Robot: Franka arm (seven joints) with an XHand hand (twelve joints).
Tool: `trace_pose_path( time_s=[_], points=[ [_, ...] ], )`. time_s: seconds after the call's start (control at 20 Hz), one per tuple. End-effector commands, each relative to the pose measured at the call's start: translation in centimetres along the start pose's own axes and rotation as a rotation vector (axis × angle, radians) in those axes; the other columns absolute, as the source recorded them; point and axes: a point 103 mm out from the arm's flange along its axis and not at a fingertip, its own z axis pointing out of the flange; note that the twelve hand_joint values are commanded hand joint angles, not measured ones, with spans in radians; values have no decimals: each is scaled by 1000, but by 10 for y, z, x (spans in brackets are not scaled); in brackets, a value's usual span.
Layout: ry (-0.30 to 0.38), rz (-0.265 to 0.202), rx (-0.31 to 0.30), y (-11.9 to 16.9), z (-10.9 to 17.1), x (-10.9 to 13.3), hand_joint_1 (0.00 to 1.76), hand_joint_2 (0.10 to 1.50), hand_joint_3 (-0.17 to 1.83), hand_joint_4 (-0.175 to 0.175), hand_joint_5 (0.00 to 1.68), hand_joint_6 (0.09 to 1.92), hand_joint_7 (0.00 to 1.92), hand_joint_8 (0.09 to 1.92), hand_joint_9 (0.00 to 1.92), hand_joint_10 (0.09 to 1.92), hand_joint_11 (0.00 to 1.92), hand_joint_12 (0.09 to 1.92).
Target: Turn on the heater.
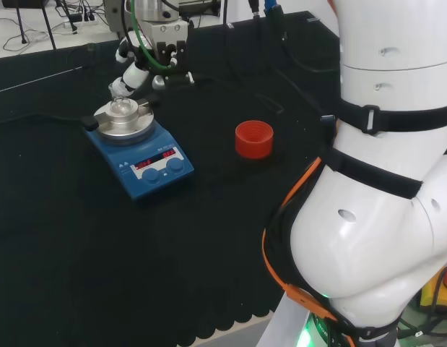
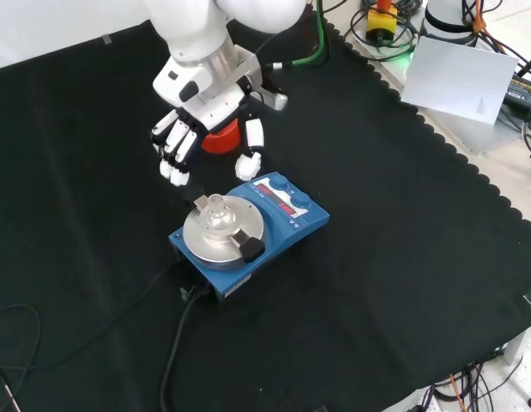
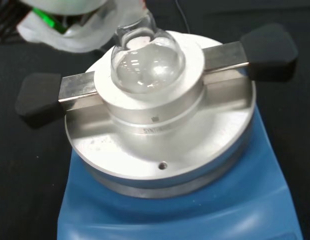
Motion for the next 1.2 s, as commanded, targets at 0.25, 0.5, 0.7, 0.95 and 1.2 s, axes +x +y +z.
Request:
trace_pose_path(
  time_s=[0.25,0.5,0.7,0.95,1.2],
  points=[
    [21,47,-39,-44,-14,-20,767,589,582,-15,290,194,254,700,429,733,0,1342],
    [28,75,-38,-76,-11,-30,779,607,558,-14,309,138,266,701,430,738,0,1371],
    [30,96,-22,-101,-7,-34,870,622,598,-13,321,100,328,709,497,730,58,1422],
    [21,119,-5,-132,-3,-34,984,606,726,-17,343,87,542,719,685,674,273,1391],
    [1,133,9,-159,1,-31,1029,600,788,-22,361,87,759,746,880,641,432,1340]
  ],
)
